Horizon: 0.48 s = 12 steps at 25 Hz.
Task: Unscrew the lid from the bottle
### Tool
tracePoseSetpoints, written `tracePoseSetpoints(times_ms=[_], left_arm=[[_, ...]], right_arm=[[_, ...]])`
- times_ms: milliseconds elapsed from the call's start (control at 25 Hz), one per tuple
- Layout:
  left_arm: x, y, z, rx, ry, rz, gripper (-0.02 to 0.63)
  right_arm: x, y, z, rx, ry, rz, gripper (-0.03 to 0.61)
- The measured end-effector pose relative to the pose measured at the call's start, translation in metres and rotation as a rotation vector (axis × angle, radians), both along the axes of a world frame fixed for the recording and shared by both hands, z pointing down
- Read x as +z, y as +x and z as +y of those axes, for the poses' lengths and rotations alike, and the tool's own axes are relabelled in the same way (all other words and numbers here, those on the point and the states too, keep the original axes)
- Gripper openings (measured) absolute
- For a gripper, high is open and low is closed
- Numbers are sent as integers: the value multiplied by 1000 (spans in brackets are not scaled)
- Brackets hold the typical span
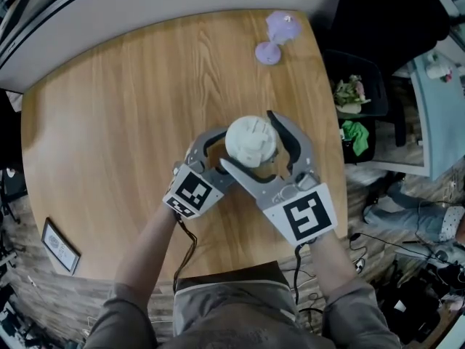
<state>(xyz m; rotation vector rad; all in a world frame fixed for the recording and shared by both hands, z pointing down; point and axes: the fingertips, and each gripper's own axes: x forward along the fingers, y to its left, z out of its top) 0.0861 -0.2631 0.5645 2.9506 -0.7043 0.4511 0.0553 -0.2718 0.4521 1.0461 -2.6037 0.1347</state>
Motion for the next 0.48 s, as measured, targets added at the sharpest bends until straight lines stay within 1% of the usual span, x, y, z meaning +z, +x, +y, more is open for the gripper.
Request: tracePoseSetpoints(times_ms=[200, 320, 400, 480], left_arm=[[1, 1, 0, 17, -7, 8, 339], [0, -1, 0, 36, -17, 11, 337], [0, -2, 1, 59, -18, 9, 336], [1, -3, 3, 92, -13, 0, 336]], right_arm=[[5, -1, -2, 5, -32, -41, 425], [4, -2, -2, -26, -60, -63, 425], [3, -5, 1, -109, -74, -70, 425], [3, -7, 8, -249, -84, -64, 425]])
